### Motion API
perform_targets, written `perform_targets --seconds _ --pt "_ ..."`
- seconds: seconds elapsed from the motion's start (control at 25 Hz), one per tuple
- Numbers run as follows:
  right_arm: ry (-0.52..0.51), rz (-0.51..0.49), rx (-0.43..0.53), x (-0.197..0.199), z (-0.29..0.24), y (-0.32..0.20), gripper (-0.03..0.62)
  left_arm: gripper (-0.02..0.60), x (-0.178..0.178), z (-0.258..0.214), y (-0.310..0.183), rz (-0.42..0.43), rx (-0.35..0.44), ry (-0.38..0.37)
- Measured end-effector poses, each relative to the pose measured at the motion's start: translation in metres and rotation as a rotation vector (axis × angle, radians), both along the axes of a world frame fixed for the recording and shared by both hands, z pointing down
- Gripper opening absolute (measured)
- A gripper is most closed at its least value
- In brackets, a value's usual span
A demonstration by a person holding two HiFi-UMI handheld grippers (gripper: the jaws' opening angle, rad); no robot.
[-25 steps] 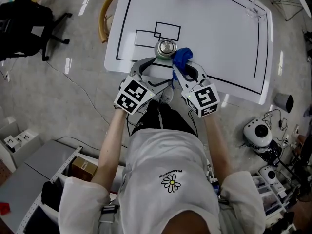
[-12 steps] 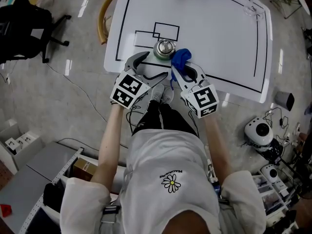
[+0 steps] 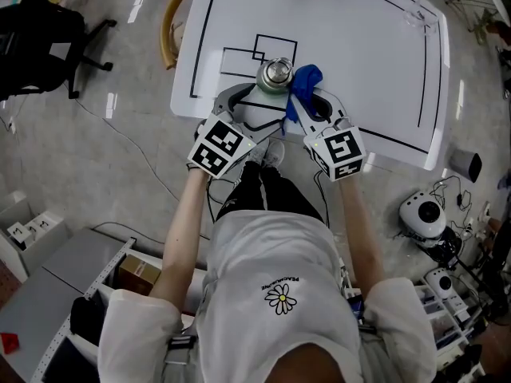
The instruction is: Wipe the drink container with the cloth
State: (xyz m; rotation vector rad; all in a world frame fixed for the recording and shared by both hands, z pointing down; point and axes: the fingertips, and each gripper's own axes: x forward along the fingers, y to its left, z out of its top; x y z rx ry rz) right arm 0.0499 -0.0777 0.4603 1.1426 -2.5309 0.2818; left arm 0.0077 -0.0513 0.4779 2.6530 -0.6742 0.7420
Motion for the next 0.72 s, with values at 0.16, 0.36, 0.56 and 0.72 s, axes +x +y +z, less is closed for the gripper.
perform_targets --seconds 0.16,0.36,0.56,0.72 --pt "0.004 0.001 0.004 0.001 -0.001 -0.002 0.043 0.387 0.003 -0.001 0.009 -0.013 -0.013 0.015" --pt "-0.020 0.001 -0.006 -0.005 -0.003 0.011 0.043 0.387 0.005 -0.001 0.015 -0.016 -0.022 0.016" --pt "-0.035 -0.001 -0.011 -0.008 -0.005 0.022 0.043 0.387 0.014 -0.002 0.027 0.002 -0.032 0.024" --pt "-0.032 -0.026 -0.007 -0.014 -0.008 0.028 0.043 0.387 0.029 -0.002 0.036 0.036 -0.031 0.039"
